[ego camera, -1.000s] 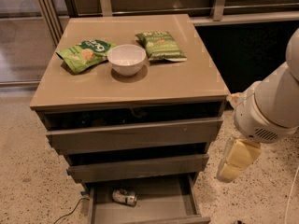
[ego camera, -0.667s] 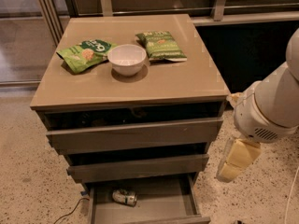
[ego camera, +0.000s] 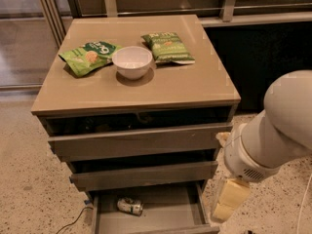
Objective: Pick 7up can from bottom drawer and place on counter
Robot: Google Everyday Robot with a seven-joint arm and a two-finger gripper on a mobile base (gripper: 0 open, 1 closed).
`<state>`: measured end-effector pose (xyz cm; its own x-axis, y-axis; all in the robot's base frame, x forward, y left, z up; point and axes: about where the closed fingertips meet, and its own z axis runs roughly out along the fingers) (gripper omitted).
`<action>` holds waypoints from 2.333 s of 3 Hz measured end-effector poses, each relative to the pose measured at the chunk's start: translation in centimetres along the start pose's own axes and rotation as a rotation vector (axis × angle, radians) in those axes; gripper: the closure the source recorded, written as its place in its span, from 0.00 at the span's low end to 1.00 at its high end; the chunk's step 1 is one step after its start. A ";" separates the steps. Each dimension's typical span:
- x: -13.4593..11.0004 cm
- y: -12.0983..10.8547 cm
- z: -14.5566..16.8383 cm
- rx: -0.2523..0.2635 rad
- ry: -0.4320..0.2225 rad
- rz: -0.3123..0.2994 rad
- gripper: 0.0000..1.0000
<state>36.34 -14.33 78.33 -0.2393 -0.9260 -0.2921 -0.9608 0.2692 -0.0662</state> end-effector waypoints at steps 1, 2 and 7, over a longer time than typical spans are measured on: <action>-1.4 3.6 4.9 -0.060 -0.051 -0.027 0.00; -3.3 6.4 9.3 -0.091 -0.098 -0.051 0.00; -2.8 10.6 23.4 -0.174 -0.111 -0.122 0.00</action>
Offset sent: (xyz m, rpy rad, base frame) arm -0.0571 0.1333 -0.1416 0.1886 0.0230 0.1284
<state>30.11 -2.69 56.11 -0.1128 -0.9115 -0.3956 -0.9936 0.0988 0.0555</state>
